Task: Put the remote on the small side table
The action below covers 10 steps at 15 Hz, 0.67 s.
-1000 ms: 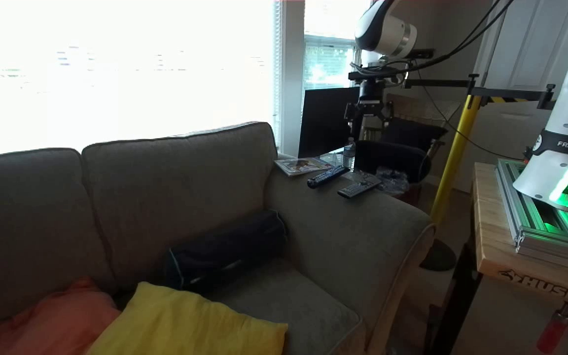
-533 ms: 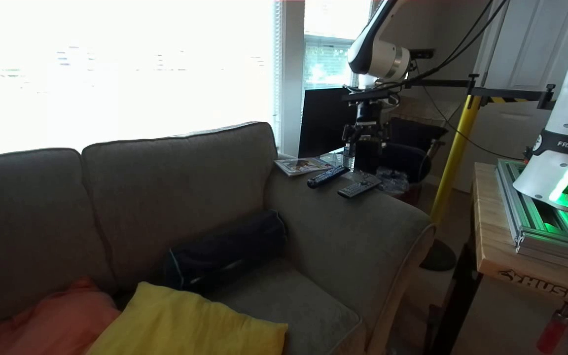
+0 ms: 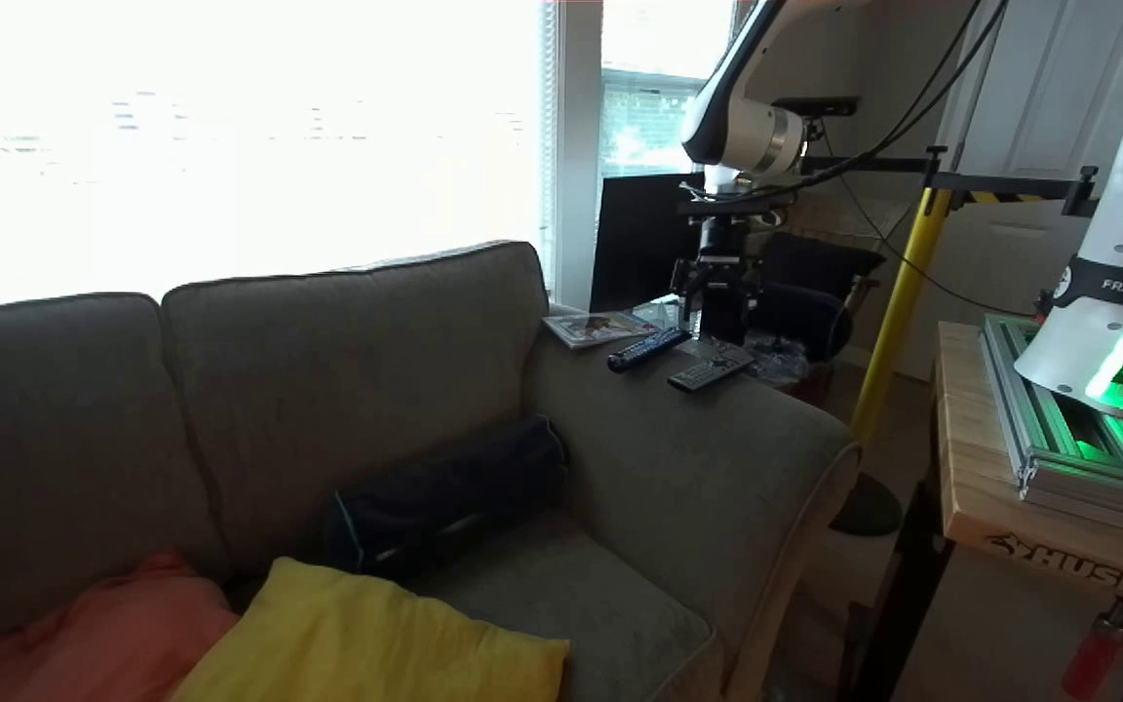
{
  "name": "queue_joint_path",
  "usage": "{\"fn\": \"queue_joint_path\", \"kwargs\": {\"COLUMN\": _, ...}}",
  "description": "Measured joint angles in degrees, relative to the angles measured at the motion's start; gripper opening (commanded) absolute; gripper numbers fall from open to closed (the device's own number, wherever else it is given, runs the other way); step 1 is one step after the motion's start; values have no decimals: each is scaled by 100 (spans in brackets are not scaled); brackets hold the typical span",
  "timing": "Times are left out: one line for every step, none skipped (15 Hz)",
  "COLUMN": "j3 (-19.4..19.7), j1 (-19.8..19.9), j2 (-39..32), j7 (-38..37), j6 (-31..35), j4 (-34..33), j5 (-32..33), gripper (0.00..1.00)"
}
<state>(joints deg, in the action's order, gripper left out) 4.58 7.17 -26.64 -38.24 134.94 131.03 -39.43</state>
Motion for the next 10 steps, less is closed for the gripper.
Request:
{"fn": "queue_joint_path", "kwargs": {"j3": 1, "j1": 0, "j2": -3, "j7": 156, "j6": 44, "j4": 0, "j5": 0, "gripper": 100}}
{"fn": "queue_joint_path", "kwargs": {"j3": 4, "j1": 2, "j2": -18, "j7": 320, "j6": 89, "j4": -1, "j5": 0, "gripper": 100}}
{"fn": "queue_joint_path", "kwargs": {"j3": 6, "j1": 8, "j2": -54, "j7": 473, "j6": 137, "j4": -2, "j5": 0, "gripper": 100}}
{"fn": "queue_joint_path", "kwargs": {"j3": 11, "j1": 15, "j2": -119, "j7": 619, "j6": 194, "j4": -10, "j5": 0, "gripper": 100}}
{"fn": "queue_joint_path", "kwargs": {"j3": 18, "j1": 24, "j2": -217, "j7": 754, "j6": 266, "j4": -27, "j5": 0, "gripper": 100}}
{"fn": "queue_joint_path", "kwargs": {"j3": 24, "j1": 35, "j2": -337, "j7": 853, "j6": 348, "j4": -63, "j5": 0, "gripper": 100}}
{"fn": "queue_joint_path", "kwargs": {"j3": 31, "j1": 44, "j2": -476, "j7": 923, "j6": 451, "j4": -111, "j5": 0, "gripper": 100}}
{"fn": "queue_joint_path", "kwargs": {"j3": 35, "j1": 60, "j2": -628, "j7": 965, "j6": 557, "j4": -173, "j5": -2, "gripper": 100}}
{"fn": "queue_joint_path", "kwargs": {"j3": 35, "j1": 82, "j2": -777, "j7": 987, "j6": 650, "j4": -241, "j5": -10, "gripper": 100}}
{"fn": "queue_joint_path", "kwargs": {"j3": 36, "j1": 101, "j2": -910, "j7": 1002, "j6": 739, "j4": -306, "j5": -30, "gripper": 100}}
